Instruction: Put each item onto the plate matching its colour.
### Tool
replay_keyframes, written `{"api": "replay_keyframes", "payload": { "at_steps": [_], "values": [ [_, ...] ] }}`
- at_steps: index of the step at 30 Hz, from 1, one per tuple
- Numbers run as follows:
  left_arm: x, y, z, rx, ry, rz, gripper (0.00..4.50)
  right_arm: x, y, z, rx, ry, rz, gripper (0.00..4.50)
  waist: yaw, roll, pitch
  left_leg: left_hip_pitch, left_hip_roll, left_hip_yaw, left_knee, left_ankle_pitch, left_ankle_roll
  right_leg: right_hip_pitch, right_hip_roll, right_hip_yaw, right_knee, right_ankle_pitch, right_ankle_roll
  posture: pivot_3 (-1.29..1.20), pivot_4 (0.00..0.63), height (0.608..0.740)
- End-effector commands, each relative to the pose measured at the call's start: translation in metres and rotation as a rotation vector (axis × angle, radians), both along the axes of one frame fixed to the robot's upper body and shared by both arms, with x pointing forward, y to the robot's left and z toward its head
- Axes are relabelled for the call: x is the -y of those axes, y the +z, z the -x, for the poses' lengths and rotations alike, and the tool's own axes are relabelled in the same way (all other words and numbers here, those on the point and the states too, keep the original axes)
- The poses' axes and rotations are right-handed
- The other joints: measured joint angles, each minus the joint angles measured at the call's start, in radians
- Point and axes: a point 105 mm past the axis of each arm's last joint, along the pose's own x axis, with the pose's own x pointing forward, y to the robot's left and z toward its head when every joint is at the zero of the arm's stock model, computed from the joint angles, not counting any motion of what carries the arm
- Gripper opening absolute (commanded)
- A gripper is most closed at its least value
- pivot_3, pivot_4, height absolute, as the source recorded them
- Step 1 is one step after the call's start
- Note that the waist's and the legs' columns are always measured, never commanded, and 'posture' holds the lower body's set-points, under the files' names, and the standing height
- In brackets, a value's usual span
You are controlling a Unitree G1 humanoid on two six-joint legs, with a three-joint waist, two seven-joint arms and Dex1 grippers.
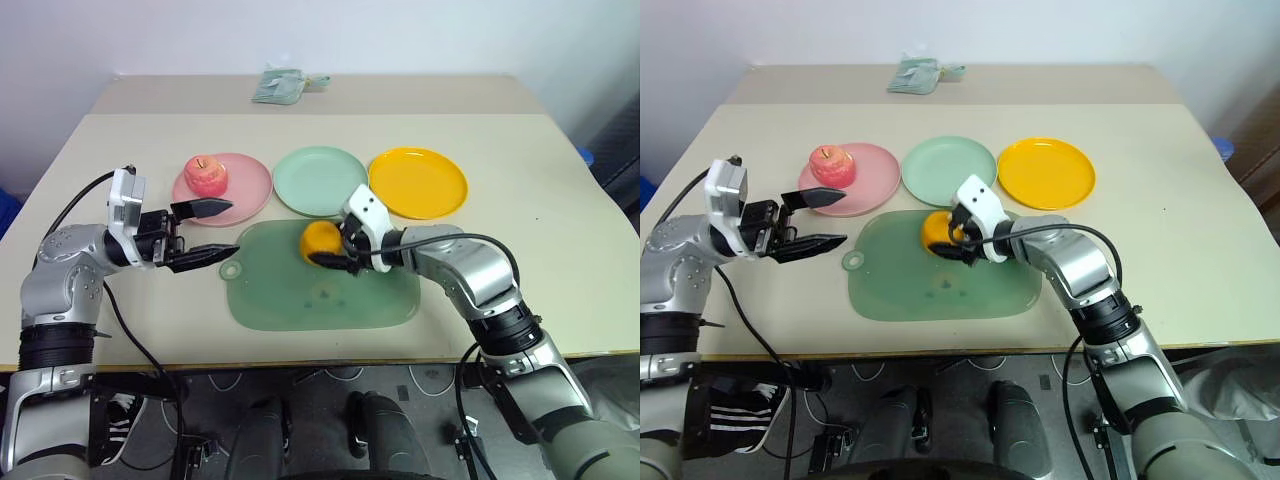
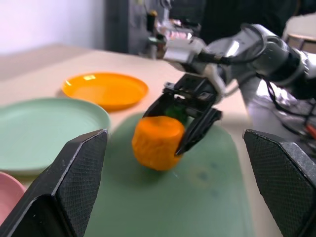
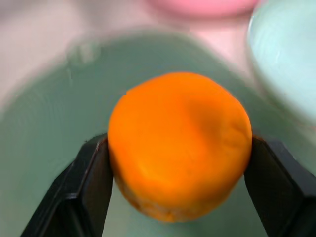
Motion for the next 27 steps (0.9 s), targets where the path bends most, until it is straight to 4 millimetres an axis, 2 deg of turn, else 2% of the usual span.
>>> {"api": "replay_keyframes", "payload": {
  "at_steps": [1,5,7,10,12,15,17,18,21,23,25,27],
  "values": [
    [-0.002,0.016,-0.015,0.067,0.093,0.026,4.5,0.033,0.06,-0.036,0.171,-0.218,-0.142,3.11,0.001,0.0,0.0,0.0,0.0,0.0,0.0,0.0,0.0,0.0,0.0,0.0,0.0,0.0,0.0,0.0,0.15,0.74],
    [0.014,0.008,-0.036,0.034,0.183,0.026,4.5,0.088,0.059,-0.077,0.231,-0.535,-0.089,3.11,0.003,0.0,0.0,0.0,-0.001,0.0,0.0,0.0,0.0,0.001,-0.001,0.0,-0.001,0.0,0.0,0.0,0.15,0.74],
    [0.027,0.006,-0.042,0.052,0.206,0.059,4.5,0.107,0.061,-0.089,0.233,-0.637,-0.116,3.11,0.002,0.0,0.0,0.0,-0.001,0.0,0.0,0.0,0.0,0.001,-0.001,0.0,-0.001,0.0,0.0,0.0,0.15,0.74],
    [0.045,0.0,-0.049,0.054,0.231,0.086,4.5,0.121,0.058,-0.099,0.189,-0.709,-0.185,3.11,-0.002,0.0,0.0,-0.001,-0.002,0.001,-0.001,0.0,0.0,0.0,-0.002,0.0,-0.001,0.0,0.001,0.0,0.15,0.74],
    [0.051,0.0,-0.049,0.062,0.221,0.102,4.5,0.127,0.046,-0.104,0.173,-0.734,-0.129,3.11,-0.011,0.0,0.0,0.0,-0.001,0.002,-0.001,0.0,0.0,-0.001,-0.001,0.001,-0.001,0.001,0.001,0.0,0.15,0.74],
    [0.052,-0.001,-0.049,0.068,0.218,0.098,4.5,0.132,0.028,-0.107,0.142,-0.744,-0.071,3.11,-0.021,0.0,0.0,0.001,0.001,0.001,-0.002,0.0,0.0,-0.001,0.002,0.001,0.001,0.001,0.0,0.0,0.15,0.74],
    [0.054,-0.001,-0.048,0.068,0.208,0.106,4.5,0.132,0.022,-0.106,0.1,-0.739,-0.105,4.16,-0.024,0.001,0.0,0.001,0.001,0.001,-0.002,0.0,0.0,-0.001,0.002,0.001,0.001,0.0,0.0,0.0,0.15,0.74],
    [0.056,-0.002,-0.046,0.069,0.194,0.1,4.5,0.132,0.024,-0.106,0.108,-0.734,-0.107,4.47,-0.025,0.001,0.0,0.001,0.001,0.001,-0.002,0.0,0.0,0.0,0.001,0.001,0.001,0.0,0.0,0.0,0.15,0.74],
    [0.056,-0.006,-0.04,0.066,0.161,0.093,4.5,0.131,0.039,-0.104,0.18,-0.699,-0.104,4.47,-0.027,0.001,0.0,0.001,0.0,0.001,-0.002,0.0,0.0,0.0,0.0,0.001,0.0,0.001,0.001,0.0,0.15,0.74],
    [0.054,-0.004,-0.032,0.053,0.102,0.118,4.5,0.123,0.05,-0.096,0.207,-0.606,-0.142,4.47,-0.027,0.001,0.001,0.001,0.0,0.001,-0.002,0.0,0.0,0.0,0.0,0.001,0.0,0.001,0.001,0.0,0.15,0.74],
    [0.052,-0.002,-0.019,0.024,0.013,0.137,4.5,0.11,0.058,-0.078,0.233,-0.45,-0.156,4.47,-0.027,0.001,0.001,0.0,0.0,0.001,-0.003,0.0,0.0,0.0,0.0,0.001,0.0,0.001,0.001,0.0,0.15,0.74],
    [0.049,0.0,-0.004,-0.023,-0.084,0.149,4.5,0.096,0.06,-0.048,0.253,-0.256,-0.148,4.47,-0.023,0.001,0.0,0.0,0.0,0.0,-0.003,0.0,0.0,0.0,0.0,0.001,0.0,0.0,0.001,0.0,0.15,0.74]
  ]
}}
